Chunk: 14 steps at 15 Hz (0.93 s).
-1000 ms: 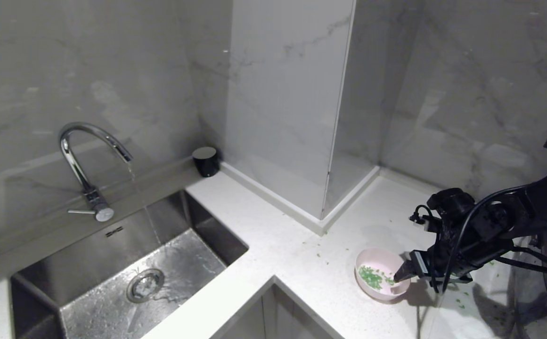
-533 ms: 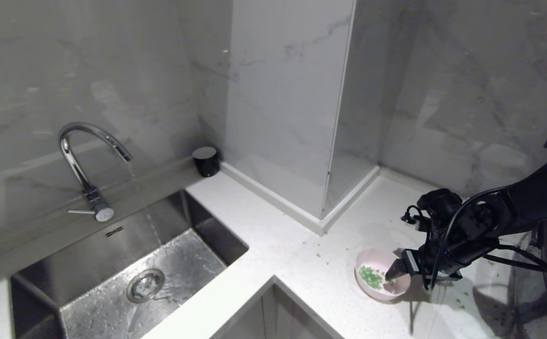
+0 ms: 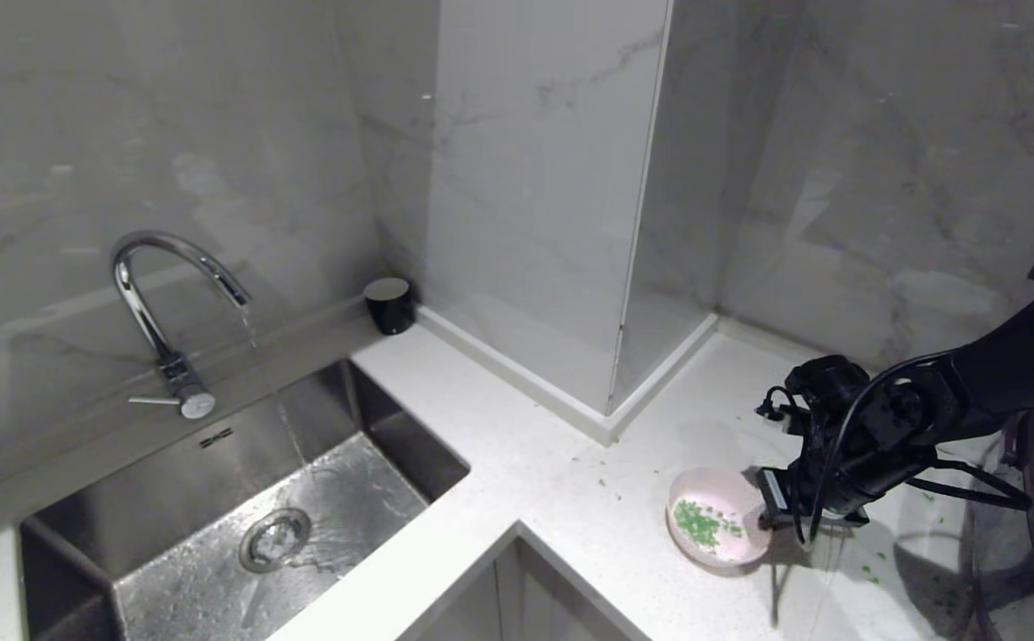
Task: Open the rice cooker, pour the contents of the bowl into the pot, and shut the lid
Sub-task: Pick up the bowl on the table, then place the bowl on the table
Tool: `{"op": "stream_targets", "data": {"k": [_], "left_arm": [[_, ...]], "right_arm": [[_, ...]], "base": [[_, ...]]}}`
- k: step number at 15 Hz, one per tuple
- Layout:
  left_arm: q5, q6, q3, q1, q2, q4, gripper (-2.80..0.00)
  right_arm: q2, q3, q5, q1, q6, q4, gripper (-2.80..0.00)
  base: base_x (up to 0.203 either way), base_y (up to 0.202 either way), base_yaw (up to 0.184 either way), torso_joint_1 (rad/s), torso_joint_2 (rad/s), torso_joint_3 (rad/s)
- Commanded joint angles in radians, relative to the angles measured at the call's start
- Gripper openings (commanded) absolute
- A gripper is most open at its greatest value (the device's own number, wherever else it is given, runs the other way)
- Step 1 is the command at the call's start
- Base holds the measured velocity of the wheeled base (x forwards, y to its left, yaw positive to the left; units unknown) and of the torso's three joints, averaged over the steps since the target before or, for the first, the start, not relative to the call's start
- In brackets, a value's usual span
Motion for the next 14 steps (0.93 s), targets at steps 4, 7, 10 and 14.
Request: {"op": "stream_targets", "data": {"k": [4, 7, 10, 14], "left_arm": [[0.002, -0.003, 0.001, 0.0, 0.002, -0.002, -2.8], [0.002, -0.003, -0.001, 0.0, 0.002, 0.0, -2.8], [0.002, -0.003, -0.001, 0.0, 0.0, 0.0, -2.8], [0.002, -0.005, -0.001, 0.0, 0.002, 0.0, -2.8]], "right_arm": [[0.013, -0.035, -0.008, 0.03, 0.033, 0.002, -2.8], [0.004, -0.038, -0.009, 0.054, 0.046, 0.004, -2.8], [0.007, -0.085, -0.009, 0.1, 0.092, 0.014, -2.8], [0.026, -0.152, -0.009, 0.152, 0.133, 0.065, -2.8]], "base": [[0.0, 0.0, 0.0, 0.0, 0.0, 0.0], [0.0, 0.0, 0.0, 0.0, 0.0, 0.0], [0.0, 0.0, 0.0, 0.0, 0.0, 0.0], [0.0, 0.0, 0.0, 0.0, 0.0, 0.0]]}}
